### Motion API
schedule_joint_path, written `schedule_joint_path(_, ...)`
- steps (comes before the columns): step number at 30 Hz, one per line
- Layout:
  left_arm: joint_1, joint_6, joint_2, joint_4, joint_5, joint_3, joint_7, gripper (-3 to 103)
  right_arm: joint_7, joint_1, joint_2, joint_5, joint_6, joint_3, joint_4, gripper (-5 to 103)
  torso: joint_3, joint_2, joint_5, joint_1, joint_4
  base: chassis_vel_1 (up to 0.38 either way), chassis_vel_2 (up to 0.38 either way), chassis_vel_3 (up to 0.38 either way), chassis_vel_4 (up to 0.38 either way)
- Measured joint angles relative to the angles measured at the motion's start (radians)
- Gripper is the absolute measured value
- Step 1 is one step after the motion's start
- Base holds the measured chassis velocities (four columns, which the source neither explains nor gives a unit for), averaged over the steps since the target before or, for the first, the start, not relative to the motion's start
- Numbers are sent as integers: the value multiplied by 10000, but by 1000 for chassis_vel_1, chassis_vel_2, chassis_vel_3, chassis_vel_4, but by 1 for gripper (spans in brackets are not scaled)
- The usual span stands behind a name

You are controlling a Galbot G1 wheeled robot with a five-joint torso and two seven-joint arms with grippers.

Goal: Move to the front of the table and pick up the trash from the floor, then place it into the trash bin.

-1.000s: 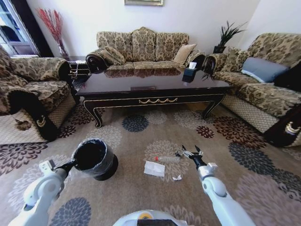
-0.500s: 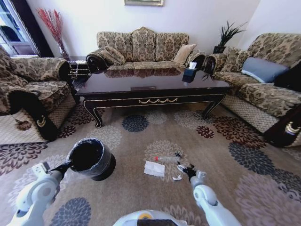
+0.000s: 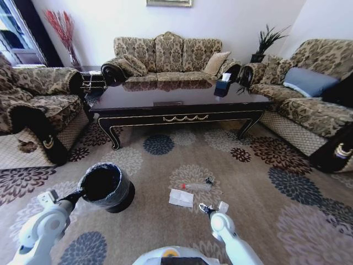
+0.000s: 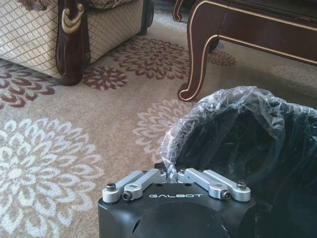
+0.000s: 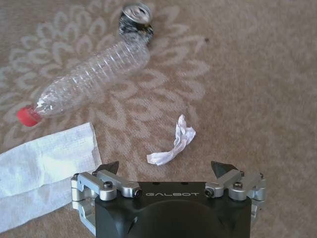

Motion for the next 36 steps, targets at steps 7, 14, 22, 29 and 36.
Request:
schedule_joint_path(7, 59, 0, 81, -18, 10, -31, -6, 4, -91, 505, 316, 420, 422, 148, -764, 100, 0, 0, 0, 0, 2, 0, 0, 0, 0)
schedule_joint_path(14, 201, -16, 89, -115, 21, -126, -9, 4, -281, 1093, 505, 227, 468, 358, -1628, 101, 0, 0, 1, 0, 2, 0, 0, 0, 0)
schedule_joint_path(22, 283, -39, 28, -185, 106, -74, -8, 4, -301, 1235, 523, 257, 245, 437, -1915, 78, 1, 0, 0, 0, 1, 0, 0, 0, 0)
schedule_joint_path(29, 231, -40, 39, -206, 115, -35, -8, 4, -424, 1211, 595, -56, 171, 365, -2130, 57, 0, 0, 1, 0, 0, 0, 0, 0, 0)
schedule_joint_path(36, 244, -45, -1, -205, 135, 3, -8, 4, -715, 1089, 587, -576, 153, 366, -2260, 65, 0, 0, 0, 0, 1, 0, 0, 0, 0)
